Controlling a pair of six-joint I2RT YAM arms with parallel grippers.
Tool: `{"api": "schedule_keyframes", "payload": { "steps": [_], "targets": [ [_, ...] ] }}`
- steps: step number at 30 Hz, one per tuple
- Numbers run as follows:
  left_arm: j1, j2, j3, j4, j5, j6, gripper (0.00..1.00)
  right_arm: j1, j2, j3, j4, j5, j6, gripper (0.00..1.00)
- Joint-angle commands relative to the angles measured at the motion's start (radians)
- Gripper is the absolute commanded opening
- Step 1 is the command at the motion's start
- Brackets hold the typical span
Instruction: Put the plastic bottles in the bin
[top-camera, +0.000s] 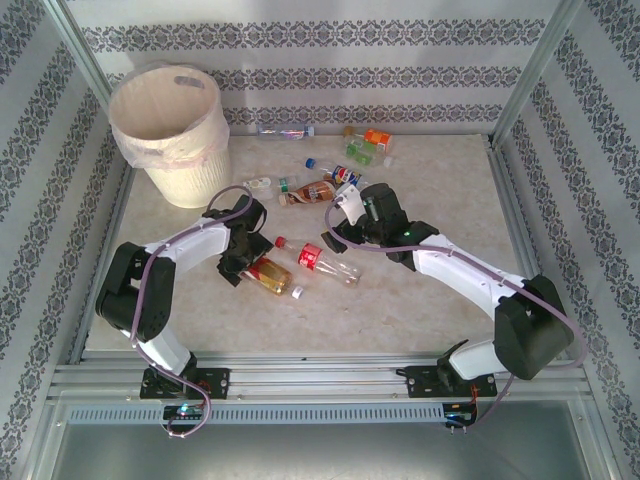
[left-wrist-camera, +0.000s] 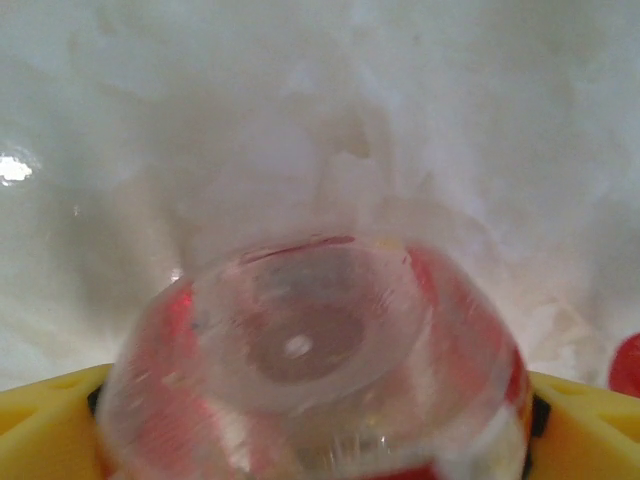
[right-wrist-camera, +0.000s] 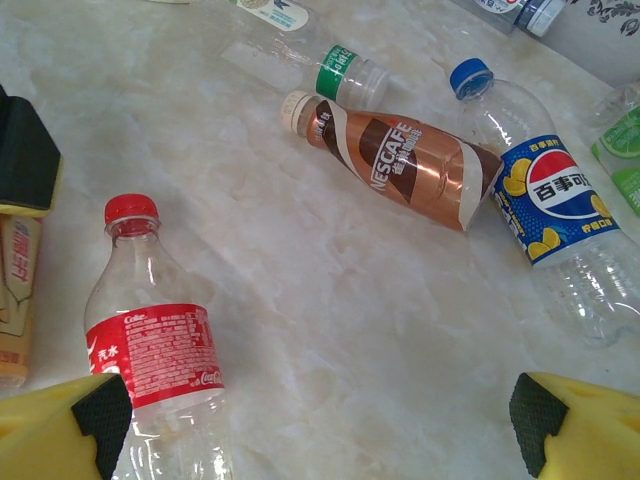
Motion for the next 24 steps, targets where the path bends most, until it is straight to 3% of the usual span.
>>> {"api": "schedule_keyframes", "payload": {
  "steps": [1,8,15,24],
  "targets": [
    [-0.011,0.004,-0.021,0.029,-0.033,-0.015,0.85,0.0,-0.018,-0.01,0.027,0.016,0.009,0.98],
    [-0.01,-0.029,-0.025,0.045,-0.078,0.016,0.69,0.007,-0.011,-0.03,0.04,-0.067,-0.011,0.98],
    [-0.007,-0.106,-0.052,0.075,-0.138,0.091,0.65,0.041,0.064,-0.008,-0.03,-0.16,-0.067,0.98],
    [-0.005,-0.292,-0.038,0.066,-0.282,0.297,0.63,0.09,0.199,0.049,-0.065,-0.05,-0.108,0.98]
  ]
}}
